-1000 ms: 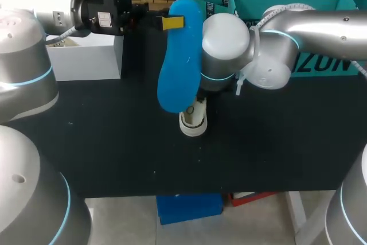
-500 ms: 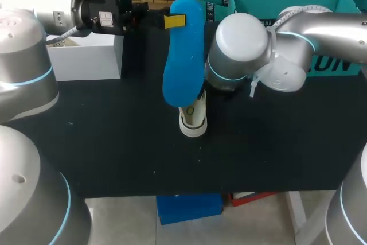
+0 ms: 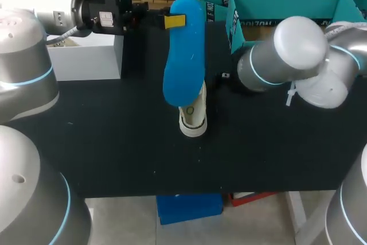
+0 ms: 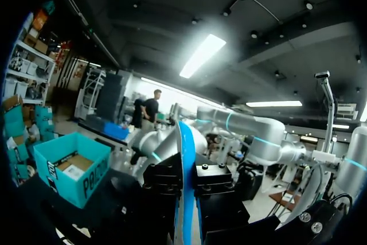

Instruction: Take the shoe out of the shoebox, open the shoe tongue, remove and reinsert the insole, then place the shoe into the shoebox

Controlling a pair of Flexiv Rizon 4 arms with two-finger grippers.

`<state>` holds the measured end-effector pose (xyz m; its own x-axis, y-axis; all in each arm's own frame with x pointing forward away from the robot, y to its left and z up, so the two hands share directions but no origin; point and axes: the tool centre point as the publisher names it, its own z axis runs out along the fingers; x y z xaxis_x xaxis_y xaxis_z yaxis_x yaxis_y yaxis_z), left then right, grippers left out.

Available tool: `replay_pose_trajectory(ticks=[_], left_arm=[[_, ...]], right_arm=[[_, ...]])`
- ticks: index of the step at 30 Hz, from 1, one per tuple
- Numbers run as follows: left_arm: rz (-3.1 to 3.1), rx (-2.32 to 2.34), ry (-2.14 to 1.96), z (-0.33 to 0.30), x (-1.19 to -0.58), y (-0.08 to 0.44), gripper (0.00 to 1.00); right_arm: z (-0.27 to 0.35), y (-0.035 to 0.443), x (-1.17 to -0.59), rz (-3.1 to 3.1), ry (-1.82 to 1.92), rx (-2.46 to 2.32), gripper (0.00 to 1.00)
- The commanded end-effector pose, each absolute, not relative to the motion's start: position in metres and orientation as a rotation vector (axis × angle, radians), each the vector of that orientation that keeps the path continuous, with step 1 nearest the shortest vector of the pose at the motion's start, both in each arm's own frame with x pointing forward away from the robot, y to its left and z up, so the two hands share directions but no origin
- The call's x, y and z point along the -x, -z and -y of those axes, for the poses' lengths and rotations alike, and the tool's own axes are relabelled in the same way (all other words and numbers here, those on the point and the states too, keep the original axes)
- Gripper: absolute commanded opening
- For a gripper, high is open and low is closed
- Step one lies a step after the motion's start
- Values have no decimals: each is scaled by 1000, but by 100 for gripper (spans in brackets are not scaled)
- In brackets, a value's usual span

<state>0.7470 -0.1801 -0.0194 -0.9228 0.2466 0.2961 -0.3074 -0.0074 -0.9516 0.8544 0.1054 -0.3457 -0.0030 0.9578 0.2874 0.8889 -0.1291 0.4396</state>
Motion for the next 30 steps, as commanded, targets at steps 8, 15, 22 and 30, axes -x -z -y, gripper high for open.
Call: replay_pose_trajectory(ticks=[8,15,22,30], left_arm=[[1898,-66,-1991,182,-747,20,0],[1898,-66,-1991,182,-747,20,0],[1898,-66,-1991,182,-747,20,0],[1898,-66,-1991,182,-747,20,0]], right_arm=[[-85,316,-844,-2156,-1323,-2142,100],[-89,303,-842,-2230,-1321,-2063,100],[-89,303,-842,-2230,-1321,-2063,100],[-89,304,-840,-2242,-1376,-2091,100]])
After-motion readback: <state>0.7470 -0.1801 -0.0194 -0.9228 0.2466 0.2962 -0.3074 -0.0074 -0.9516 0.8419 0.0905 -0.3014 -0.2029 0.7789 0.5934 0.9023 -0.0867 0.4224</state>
